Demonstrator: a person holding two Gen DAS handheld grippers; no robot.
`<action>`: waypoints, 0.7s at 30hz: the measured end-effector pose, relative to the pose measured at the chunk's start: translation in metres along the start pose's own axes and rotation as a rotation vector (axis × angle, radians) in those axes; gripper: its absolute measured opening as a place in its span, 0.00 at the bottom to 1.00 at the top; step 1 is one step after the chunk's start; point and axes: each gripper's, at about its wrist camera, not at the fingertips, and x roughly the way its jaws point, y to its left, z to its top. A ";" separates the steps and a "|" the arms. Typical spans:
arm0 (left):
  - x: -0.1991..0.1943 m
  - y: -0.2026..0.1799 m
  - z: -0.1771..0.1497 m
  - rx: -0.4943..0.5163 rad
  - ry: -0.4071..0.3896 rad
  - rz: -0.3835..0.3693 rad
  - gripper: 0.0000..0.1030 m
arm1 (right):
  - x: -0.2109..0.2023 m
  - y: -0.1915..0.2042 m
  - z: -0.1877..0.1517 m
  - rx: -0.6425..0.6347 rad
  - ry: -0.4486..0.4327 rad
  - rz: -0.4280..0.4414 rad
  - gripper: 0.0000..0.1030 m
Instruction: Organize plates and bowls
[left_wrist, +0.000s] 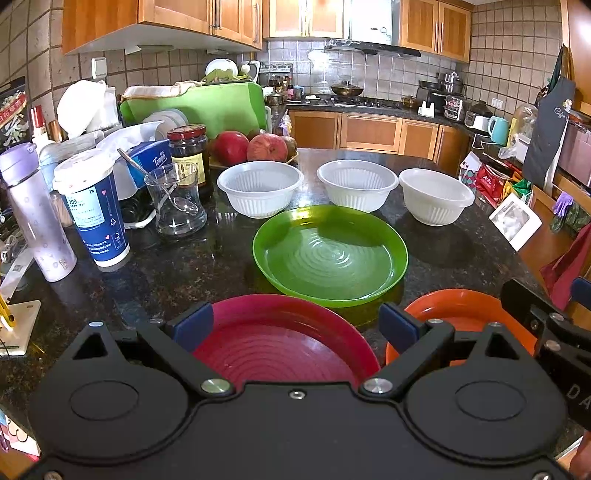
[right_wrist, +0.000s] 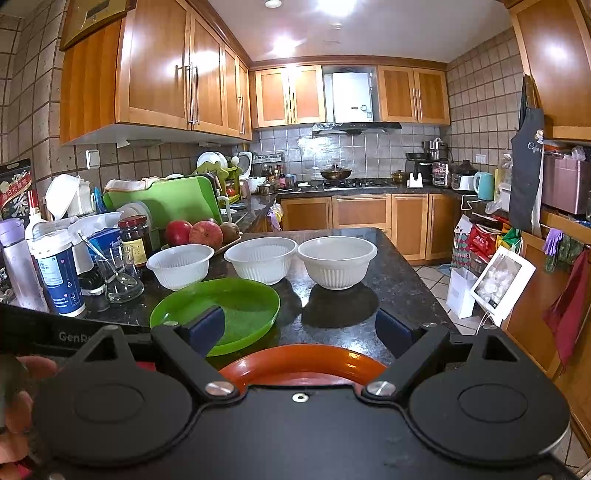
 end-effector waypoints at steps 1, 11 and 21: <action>0.000 0.000 0.000 0.000 0.000 0.002 0.92 | 0.000 0.000 0.000 0.001 -0.001 0.000 0.91; 0.002 -0.001 0.001 -0.001 0.005 0.010 0.92 | 0.002 0.001 0.000 -0.006 0.006 0.003 0.91; 0.002 0.003 0.000 -0.009 0.010 0.026 0.92 | 0.002 0.001 0.001 -0.015 0.010 0.009 0.91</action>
